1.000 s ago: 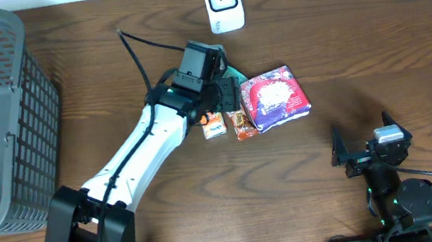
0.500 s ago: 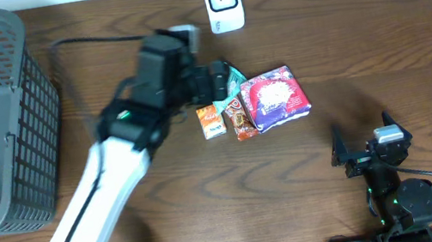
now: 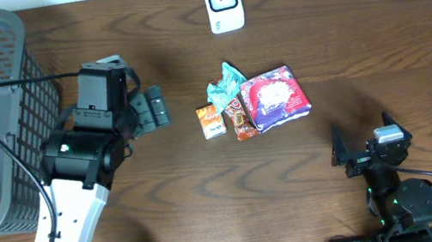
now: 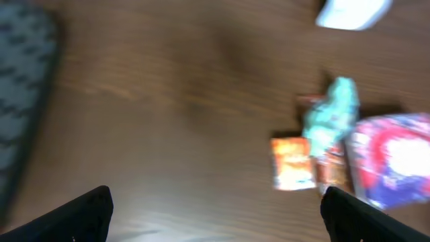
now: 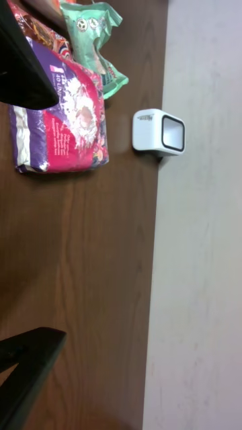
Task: Scan the item barcode
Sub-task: 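Retract the left gripper to a parked pose beside the basket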
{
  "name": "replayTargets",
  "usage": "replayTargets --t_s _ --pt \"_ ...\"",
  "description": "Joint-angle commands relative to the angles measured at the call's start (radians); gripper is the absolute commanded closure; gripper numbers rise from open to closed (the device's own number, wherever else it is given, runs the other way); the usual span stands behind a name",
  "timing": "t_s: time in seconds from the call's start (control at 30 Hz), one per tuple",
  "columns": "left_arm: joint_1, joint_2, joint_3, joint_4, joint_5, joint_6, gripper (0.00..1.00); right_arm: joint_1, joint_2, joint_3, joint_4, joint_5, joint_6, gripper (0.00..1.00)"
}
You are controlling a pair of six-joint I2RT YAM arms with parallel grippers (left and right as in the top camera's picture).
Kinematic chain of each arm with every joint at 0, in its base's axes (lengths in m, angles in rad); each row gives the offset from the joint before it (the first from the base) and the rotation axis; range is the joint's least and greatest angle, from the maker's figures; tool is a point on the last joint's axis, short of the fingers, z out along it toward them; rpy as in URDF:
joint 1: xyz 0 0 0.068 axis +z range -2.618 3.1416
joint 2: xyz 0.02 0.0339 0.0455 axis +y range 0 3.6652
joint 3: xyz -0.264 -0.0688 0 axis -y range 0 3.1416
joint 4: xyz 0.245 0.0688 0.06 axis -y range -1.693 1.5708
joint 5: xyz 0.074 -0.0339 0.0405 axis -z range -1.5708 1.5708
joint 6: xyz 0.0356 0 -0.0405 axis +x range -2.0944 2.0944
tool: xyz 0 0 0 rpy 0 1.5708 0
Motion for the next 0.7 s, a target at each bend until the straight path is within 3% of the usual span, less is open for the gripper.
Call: replayTargets --t_s 0.0,0.67 --pt "0.038 -0.009 0.006 -0.020 -0.137 -0.074 0.02 0.003 -0.001 -0.003 -0.003 0.005 -0.008 0.01" --pt "0.047 -0.009 0.006 -0.032 -0.137 -0.076 0.02 0.003 -0.001 -0.003 -0.003 0.005 -0.008 0.01"
